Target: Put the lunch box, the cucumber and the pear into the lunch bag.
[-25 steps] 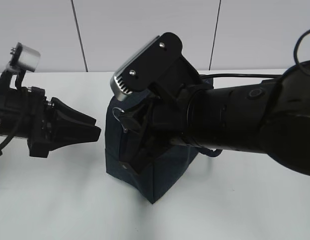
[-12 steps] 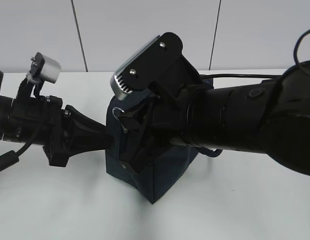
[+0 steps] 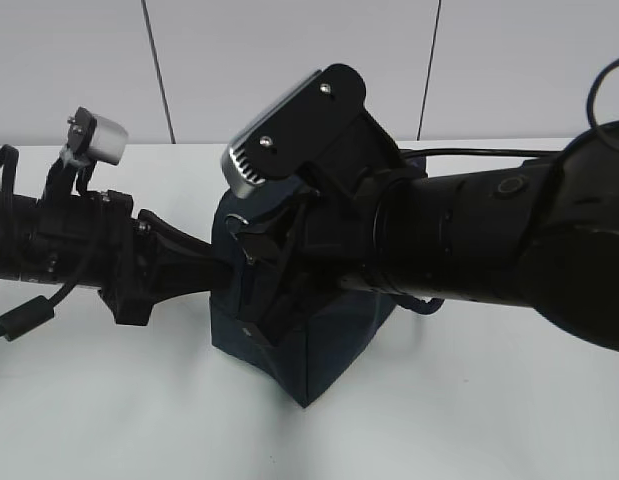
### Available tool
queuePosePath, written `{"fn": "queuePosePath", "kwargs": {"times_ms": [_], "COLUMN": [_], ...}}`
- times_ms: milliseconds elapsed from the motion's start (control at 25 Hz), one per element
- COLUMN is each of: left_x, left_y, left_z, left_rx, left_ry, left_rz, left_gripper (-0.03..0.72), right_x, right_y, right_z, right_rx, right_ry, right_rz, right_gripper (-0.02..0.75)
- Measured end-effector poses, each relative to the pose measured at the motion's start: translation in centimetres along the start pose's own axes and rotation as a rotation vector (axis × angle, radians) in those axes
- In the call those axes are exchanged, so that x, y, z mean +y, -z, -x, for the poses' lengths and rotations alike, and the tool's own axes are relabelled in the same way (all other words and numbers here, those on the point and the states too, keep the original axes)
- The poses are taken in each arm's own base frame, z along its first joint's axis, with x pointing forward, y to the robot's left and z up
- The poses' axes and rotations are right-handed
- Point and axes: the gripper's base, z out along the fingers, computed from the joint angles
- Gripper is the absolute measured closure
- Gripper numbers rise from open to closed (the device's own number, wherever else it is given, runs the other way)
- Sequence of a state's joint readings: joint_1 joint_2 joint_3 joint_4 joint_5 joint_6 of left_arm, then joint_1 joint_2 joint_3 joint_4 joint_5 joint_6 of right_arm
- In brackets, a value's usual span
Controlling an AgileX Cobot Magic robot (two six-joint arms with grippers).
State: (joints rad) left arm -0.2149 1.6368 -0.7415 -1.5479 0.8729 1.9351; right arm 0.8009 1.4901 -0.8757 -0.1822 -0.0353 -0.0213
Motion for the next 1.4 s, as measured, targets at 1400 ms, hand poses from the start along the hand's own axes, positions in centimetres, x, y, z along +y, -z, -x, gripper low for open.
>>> {"fn": "queuePosePath", "kwargs": {"times_ms": [1400], "left_x": [-0.7], "left_y": [-0.7], "left_z": [-0.1], "left_rx": [0.036], "left_ry": [-0.011], "left_rz": [-0.019], "left_gripper": [0.683], "right_x": [-12.2], "right_y": [1.1], "right_z": [0.2], "right_rx": [-0.048], "right_ry": [-0.515], "right_rz": [-0.318], "right_gripper": [0.738]}}
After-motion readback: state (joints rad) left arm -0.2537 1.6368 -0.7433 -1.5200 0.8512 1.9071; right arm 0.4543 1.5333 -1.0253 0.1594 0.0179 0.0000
